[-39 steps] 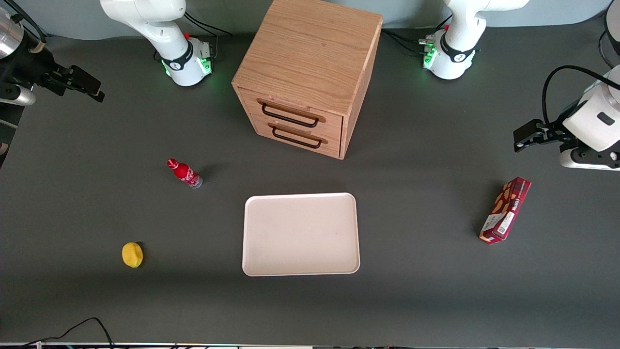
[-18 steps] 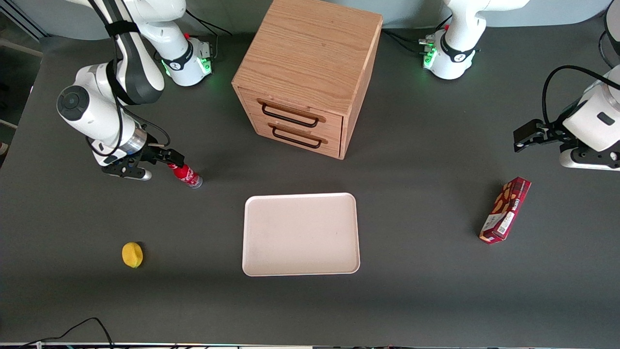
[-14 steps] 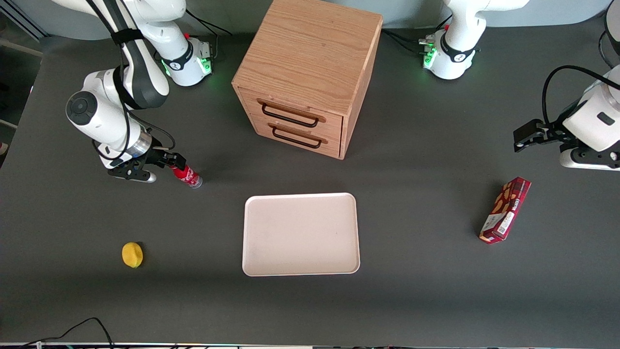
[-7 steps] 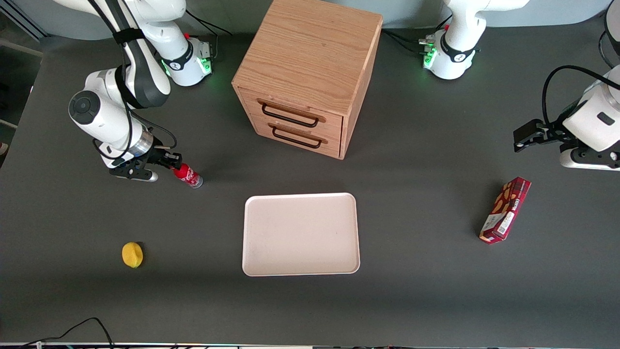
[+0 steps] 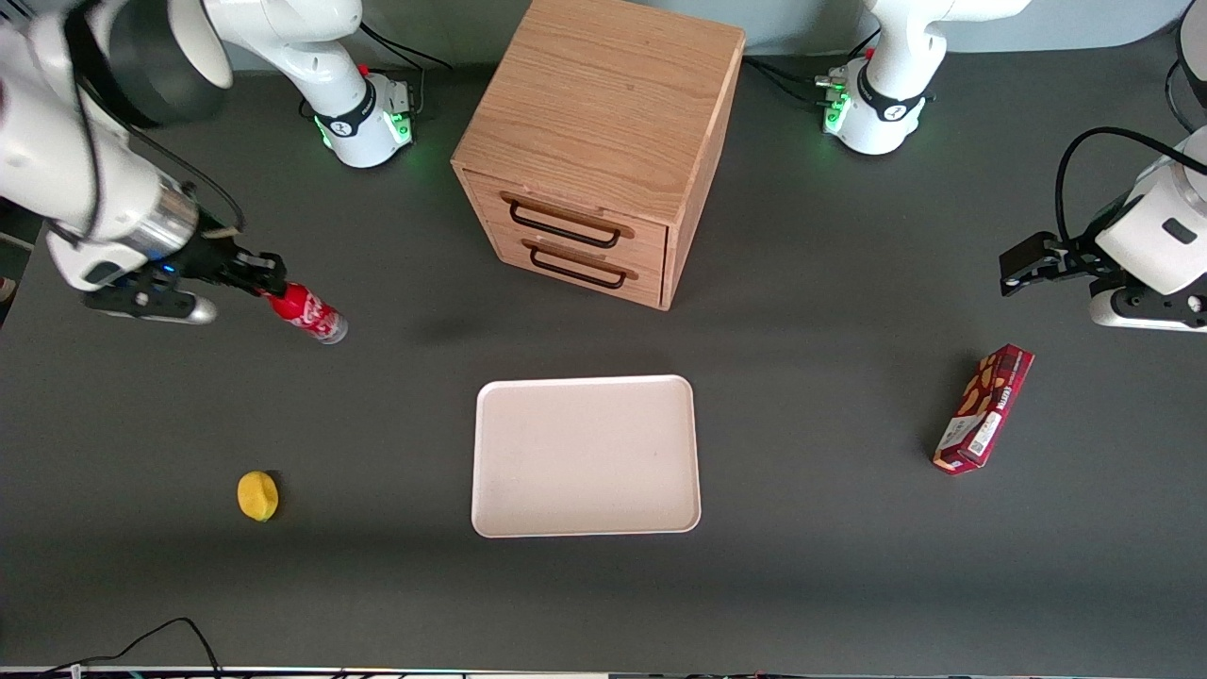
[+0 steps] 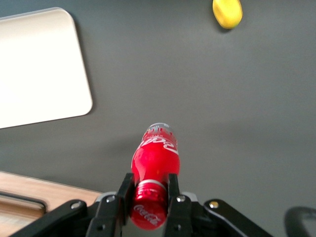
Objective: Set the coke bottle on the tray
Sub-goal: 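Close the right gripper around the bottle and lift it, then carry the bottle to the tray and set it upright on it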
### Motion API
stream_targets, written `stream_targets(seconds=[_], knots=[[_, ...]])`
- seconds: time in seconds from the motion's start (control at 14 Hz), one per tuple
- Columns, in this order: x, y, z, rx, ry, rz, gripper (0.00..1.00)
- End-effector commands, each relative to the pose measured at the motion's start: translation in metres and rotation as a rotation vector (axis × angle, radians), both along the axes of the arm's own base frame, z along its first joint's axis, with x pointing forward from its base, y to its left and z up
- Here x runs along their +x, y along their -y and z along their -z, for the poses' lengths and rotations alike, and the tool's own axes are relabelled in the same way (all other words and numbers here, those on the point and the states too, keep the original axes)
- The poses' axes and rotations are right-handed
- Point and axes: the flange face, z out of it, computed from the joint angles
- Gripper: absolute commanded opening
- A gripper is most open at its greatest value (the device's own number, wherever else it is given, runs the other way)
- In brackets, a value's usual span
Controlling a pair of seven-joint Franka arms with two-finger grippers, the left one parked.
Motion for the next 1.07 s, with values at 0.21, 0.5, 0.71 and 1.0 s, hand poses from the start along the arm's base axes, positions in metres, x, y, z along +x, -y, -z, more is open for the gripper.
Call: stream_targets(seconds=[0.21,0.5,0.71,1.0], knots=[[0.115,-0.085,-0.011,0.014,-0.087,0.197,0.00],[0.174,-0.139,0.080,0.048,-0.011,0.424,0.00],[0.196,-0.181,0.145,0.080,0.067,0.542,0.00],[0.201,-0.206,0.204,0.063,0.079,0.592,0.00]])
